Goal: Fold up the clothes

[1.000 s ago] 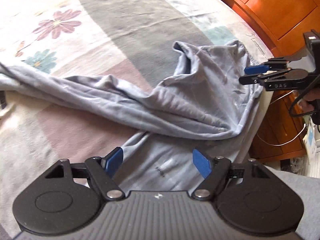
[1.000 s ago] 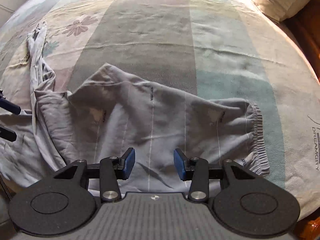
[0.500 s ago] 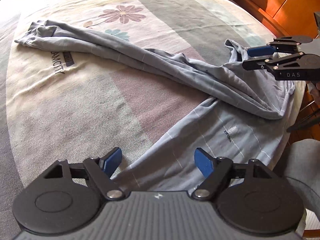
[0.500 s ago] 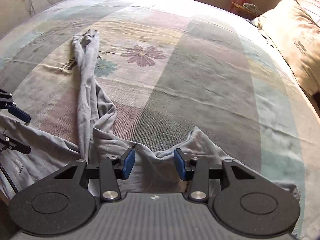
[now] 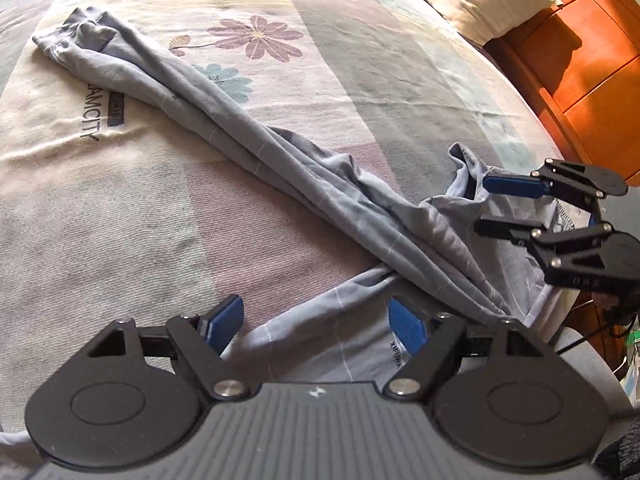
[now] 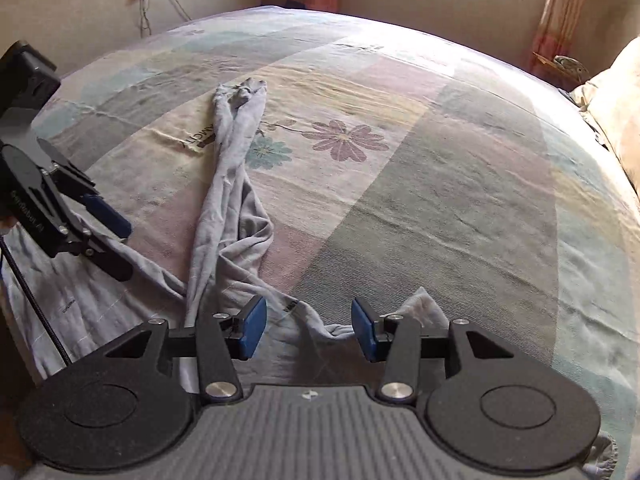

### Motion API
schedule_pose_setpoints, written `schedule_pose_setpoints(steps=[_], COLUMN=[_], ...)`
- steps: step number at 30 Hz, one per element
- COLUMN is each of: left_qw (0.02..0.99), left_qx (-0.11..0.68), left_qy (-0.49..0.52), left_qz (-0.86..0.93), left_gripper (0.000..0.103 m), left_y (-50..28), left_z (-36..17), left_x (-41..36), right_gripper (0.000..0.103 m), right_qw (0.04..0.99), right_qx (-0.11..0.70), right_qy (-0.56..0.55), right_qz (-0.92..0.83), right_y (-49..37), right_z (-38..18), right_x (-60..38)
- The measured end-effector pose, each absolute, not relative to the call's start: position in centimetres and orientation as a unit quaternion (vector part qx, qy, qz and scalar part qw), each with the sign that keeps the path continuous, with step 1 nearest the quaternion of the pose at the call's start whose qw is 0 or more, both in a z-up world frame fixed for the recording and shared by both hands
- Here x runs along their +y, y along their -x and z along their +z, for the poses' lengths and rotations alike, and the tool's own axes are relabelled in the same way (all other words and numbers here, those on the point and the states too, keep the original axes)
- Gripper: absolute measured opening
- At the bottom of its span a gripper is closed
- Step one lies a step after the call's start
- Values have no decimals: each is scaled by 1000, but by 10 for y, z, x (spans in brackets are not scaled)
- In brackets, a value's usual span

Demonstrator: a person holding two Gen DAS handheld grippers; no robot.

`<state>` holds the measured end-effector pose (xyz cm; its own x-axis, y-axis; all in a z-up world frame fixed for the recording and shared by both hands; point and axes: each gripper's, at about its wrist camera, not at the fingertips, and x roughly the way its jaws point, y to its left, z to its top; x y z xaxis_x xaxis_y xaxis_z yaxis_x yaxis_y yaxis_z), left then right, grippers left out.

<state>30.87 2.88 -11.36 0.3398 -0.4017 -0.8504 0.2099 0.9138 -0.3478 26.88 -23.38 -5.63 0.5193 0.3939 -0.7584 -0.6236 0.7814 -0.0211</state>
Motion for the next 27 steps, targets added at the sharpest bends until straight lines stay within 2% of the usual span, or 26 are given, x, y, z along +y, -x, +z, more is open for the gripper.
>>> schedule_pose_setpoints(steps=[8, 14, 16, 22, 27], left_qw=[832, 887, 885, 879, 872], left_qx=[517, 431, 437, 454, 467], left_qy=[41, -55, -40, 5, 43], left_qz=[-195, -155, -153, -147, -142], left_gripper=[80, 81, 85, 87, 89], left_y=[-298, -255, -246, -222, -201], left_z=[-113, -97, -100, -109, -117], left_x=[6, -23, -28, -43, -56], right_gripper=[52, 54, 62, 62, 59], right_qw=[848, 877, 886, 897, 909], right_qx=[344, 306, 310, 342, 319], right_qy=[202, 204, 200, 141, 98], right_qz=[350, 308, 282, 242, 250], right_y=[-249, -207, -185, -138, -122], right_z=[-77, -75, -77, -98, -87], right_x=[-216, -229, -236, -255, -263])
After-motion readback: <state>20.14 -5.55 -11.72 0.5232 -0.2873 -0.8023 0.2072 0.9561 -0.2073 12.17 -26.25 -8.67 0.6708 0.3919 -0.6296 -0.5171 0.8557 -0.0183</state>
